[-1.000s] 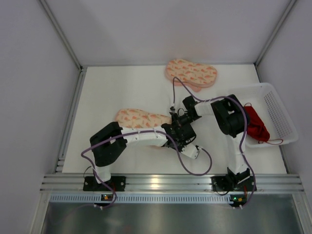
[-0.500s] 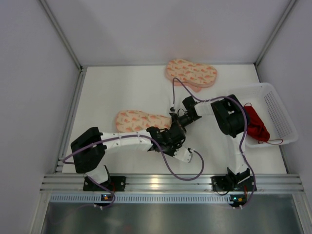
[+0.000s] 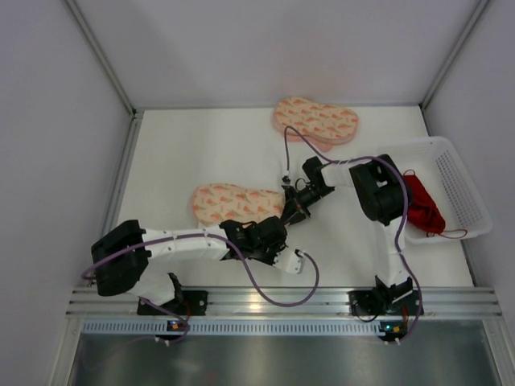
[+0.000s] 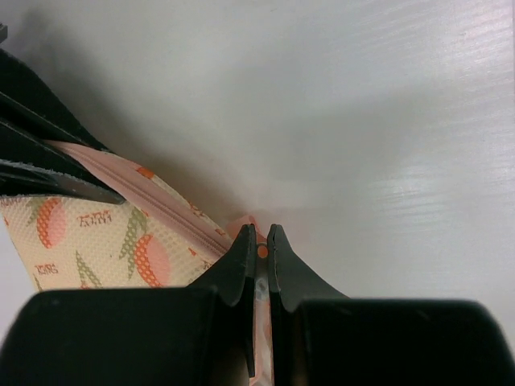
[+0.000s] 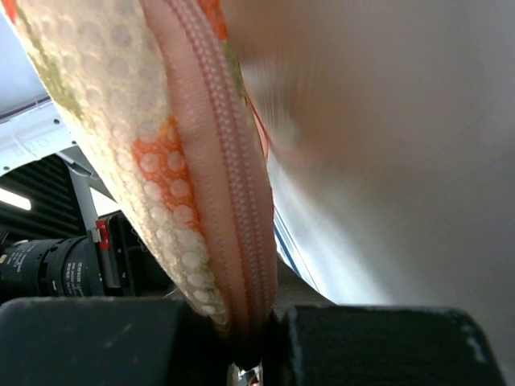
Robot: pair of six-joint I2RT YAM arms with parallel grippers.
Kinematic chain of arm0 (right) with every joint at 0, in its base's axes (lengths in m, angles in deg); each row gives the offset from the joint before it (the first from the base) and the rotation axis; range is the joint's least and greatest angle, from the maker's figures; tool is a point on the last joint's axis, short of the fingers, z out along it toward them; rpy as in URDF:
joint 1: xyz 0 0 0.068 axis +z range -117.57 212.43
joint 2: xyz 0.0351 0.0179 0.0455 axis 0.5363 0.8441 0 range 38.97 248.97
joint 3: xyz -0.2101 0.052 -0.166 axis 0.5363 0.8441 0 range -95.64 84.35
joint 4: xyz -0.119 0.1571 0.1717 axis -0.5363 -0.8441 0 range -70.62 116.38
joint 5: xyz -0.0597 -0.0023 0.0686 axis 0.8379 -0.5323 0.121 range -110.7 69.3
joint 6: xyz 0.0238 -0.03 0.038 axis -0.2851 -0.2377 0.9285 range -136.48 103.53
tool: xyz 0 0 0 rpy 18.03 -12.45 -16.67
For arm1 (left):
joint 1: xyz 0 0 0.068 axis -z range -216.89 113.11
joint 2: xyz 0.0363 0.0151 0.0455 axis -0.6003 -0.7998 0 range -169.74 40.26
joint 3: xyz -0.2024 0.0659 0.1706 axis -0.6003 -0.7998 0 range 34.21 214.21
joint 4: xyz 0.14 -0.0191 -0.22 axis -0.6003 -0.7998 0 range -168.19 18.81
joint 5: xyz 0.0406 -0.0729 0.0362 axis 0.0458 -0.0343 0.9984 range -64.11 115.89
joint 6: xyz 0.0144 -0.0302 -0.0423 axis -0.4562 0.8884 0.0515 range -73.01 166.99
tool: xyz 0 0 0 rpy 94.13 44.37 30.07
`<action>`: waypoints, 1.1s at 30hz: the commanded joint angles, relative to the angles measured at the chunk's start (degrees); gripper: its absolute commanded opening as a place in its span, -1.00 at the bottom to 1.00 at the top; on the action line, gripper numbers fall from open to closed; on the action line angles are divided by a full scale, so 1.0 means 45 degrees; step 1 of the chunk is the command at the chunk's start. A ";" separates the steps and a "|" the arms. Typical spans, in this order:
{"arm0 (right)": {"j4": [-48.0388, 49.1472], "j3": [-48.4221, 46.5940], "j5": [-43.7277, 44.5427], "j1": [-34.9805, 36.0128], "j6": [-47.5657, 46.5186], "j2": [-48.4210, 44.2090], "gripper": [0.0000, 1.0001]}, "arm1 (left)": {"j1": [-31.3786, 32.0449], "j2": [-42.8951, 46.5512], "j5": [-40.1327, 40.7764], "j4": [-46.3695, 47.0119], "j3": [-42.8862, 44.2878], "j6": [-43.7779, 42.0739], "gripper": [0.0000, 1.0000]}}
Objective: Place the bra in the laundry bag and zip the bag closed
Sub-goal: Zip the zipper on the laundry bag.
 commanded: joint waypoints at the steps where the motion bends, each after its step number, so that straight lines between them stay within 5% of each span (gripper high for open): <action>1: -0.0656 -0.1013 0.1636 -0.0929 -0.0594 0.0309 -1.00 | 0.0175 0.0649 -0.1223 -0.2660 -0.1136 0.1387 -1.00; 8: -0.1654 -0.2088 0.2731 -0.0930 -0.1610 0.0426 -1.00 | -0.0449 0.0749 -0.1183 -0.2290 -0.1744 0.1933 -1.00; 14: -0.1713 -0.2166 0.2887 -0.0949 -0.1824 0.0193 -1.00 | -0.1640 -0.0051 -0.2119 -0.1137 -0.0007 0.5173 -1.00; 22: -0.2455 -0.2382 0.2867 -0.1359 -0.1747 -0.0627 0.49 | -0.2754 -0.1223 -0.2219 -0.0161 0.1459 0.9117 -1.00; 33: -0.1870 -0.0644 0.2048 -0.1126 -0.1142 -0.1079 0.33 | -0.4181 -0.1967 -0.3214 0.0211 0.2632 1.1994 -1.00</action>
